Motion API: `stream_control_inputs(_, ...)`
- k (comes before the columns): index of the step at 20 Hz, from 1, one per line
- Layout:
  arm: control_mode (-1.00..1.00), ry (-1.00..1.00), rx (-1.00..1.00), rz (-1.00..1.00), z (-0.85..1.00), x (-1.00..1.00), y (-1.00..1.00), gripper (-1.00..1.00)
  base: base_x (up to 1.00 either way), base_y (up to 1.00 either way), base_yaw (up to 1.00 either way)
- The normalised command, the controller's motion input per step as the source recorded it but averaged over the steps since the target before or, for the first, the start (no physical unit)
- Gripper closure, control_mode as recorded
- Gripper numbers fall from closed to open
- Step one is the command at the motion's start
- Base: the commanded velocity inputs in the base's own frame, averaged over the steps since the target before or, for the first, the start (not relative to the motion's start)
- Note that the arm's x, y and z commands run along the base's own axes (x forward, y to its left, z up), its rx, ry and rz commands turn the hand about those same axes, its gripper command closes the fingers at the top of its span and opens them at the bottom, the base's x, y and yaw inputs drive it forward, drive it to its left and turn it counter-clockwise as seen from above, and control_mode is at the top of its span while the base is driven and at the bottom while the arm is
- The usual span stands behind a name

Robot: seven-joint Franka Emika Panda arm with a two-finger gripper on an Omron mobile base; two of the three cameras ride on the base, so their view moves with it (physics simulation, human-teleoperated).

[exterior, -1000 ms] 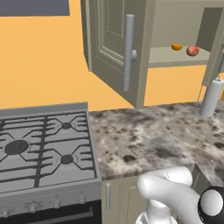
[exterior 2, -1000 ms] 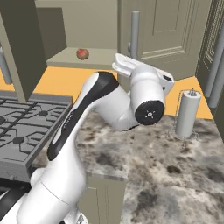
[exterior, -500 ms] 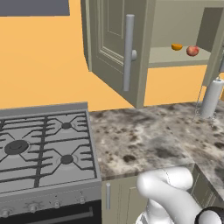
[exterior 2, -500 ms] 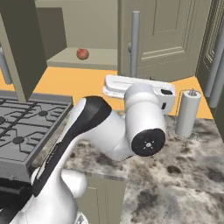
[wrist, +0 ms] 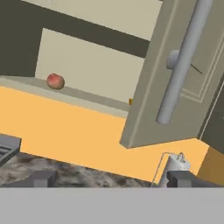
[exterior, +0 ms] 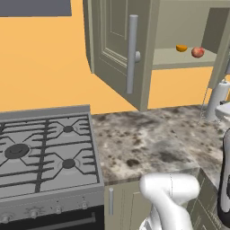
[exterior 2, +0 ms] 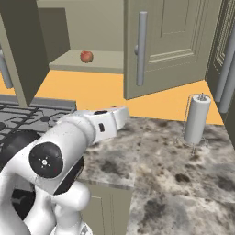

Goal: Open the cabinet. Pick the peach and peach from the cabinet and place them into the bowl. Then close the cabinet.

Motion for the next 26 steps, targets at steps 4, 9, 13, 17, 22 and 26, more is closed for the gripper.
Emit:
stream_control_inputs(4,-1.0,0.06,-0.37,-0.17,-0.11,0.07,0.86,-1.0,0.0,0.0,0.0)
stream_control_inputs(9,-1.0,0.0,-0.14,-0.08,0.12,0.35,0.07,-1.0,0.0,0.0,0.0)
stream_control_inputs(13,-1.0,0.01,-0.1,-0.02,0.04,0.45,0.0,-1.0,0.0,0.0,0.0)
stream_control_inputs(17,-1.0,0.0,-0.02,0.02,0.03,0.6,0.0,-1.0,0.0,0.0,0.0)
stream_control_inputs(22,-1.0,0.0,-0.05,0.12,0.26,0.07,0.02,-1.0,0.0,0.0,0.0)
stream_control_inputs(26,-1.0,0.0,-0.08,0.1,0.28,0.0,0.1,-1.0,0.0,0.0,0.0)
